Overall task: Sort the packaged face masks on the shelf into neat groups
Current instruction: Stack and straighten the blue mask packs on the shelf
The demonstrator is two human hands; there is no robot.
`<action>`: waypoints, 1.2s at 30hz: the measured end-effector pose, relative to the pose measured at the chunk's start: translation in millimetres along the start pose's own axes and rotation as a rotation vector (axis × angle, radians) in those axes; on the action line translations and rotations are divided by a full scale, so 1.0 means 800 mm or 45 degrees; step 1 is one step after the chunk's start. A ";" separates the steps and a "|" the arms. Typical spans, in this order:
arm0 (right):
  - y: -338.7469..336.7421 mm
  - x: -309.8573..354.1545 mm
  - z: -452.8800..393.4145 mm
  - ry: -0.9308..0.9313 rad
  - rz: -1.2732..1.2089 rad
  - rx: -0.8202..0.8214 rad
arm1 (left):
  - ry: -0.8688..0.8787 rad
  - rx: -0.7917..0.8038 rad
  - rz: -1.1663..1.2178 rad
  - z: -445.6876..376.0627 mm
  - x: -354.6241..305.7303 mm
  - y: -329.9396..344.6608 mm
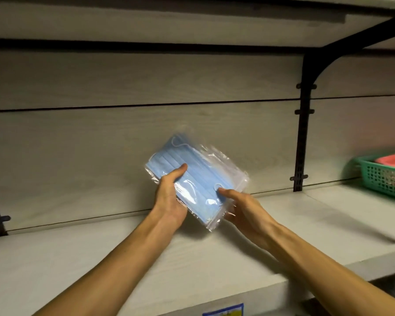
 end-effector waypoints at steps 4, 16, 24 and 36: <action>-0.050 0.034 -0.020 -0.137 0.228 -0.057 | 0.043 0.108 -0.071 -0.013 0.032 0.042; -0.183 0.084 -0.054 -0.272 0.674 0.026 | 0.302 0.133 -1.048 -0.036 0.085 0.014; -0.184 0.060 -0.055 -0.204 0.480 0.035 | 0.516 0.023 -0.907 -0.020 0.099 0.036; -0.192 0.069 -0.046 -0.128 0.547 0.010 | 0.493 -0.082 -0.928 -0.011 0.103 0.034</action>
Point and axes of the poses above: each hand's wrist, its own z-axis away from the middle knuckle, its own y-axis out of the palm, x = y × z, the point moved 6 cm from there along -z, towards the middle knuckle, and after that the axes turned 4 degrees about -x, right-handed, at the moved point
